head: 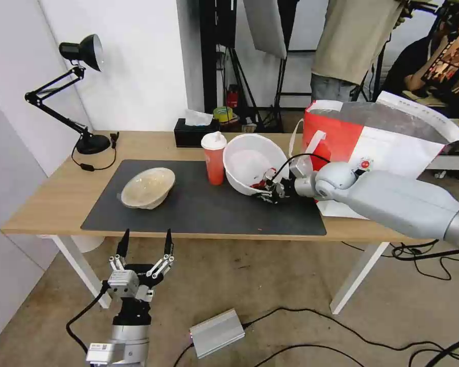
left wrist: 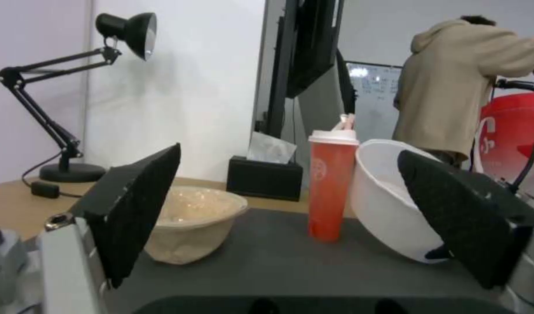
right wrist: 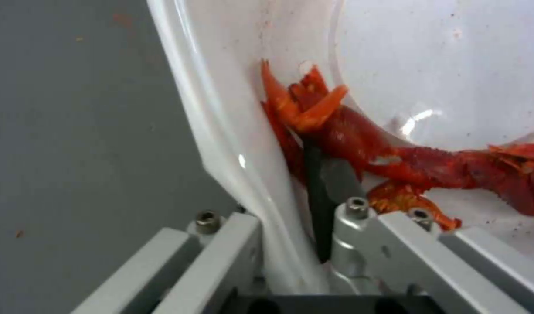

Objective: Pick up the trash from the table and place it into the takeout bag.

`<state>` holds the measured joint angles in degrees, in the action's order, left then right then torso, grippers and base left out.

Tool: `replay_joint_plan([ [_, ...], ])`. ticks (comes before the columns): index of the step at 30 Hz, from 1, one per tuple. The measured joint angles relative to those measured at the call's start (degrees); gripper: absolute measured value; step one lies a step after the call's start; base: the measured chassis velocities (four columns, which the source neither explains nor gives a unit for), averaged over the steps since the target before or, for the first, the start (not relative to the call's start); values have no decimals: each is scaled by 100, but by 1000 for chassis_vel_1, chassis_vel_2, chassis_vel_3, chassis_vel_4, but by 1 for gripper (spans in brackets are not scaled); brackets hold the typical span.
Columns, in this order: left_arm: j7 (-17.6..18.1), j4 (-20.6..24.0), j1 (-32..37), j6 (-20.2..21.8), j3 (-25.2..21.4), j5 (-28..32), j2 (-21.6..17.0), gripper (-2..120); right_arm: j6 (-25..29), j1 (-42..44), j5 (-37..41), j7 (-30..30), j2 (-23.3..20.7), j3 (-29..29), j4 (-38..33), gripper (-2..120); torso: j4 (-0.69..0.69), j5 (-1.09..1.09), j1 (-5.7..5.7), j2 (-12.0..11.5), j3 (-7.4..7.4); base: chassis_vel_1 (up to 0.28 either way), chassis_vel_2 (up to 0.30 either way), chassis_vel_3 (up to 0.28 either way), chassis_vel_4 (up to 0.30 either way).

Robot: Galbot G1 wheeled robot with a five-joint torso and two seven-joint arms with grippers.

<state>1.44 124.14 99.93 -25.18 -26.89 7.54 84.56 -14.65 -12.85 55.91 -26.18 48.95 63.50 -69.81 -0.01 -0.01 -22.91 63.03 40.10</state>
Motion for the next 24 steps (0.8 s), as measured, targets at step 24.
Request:
replay_joint_plan([
  [24, -24, 27, 31, -5, 41, -88, 72, 100, 6, -74, -103, 78, -118, -3, -254, 0, 2, 2, -1, -1, 2, 0, 0, 0, 0],
])
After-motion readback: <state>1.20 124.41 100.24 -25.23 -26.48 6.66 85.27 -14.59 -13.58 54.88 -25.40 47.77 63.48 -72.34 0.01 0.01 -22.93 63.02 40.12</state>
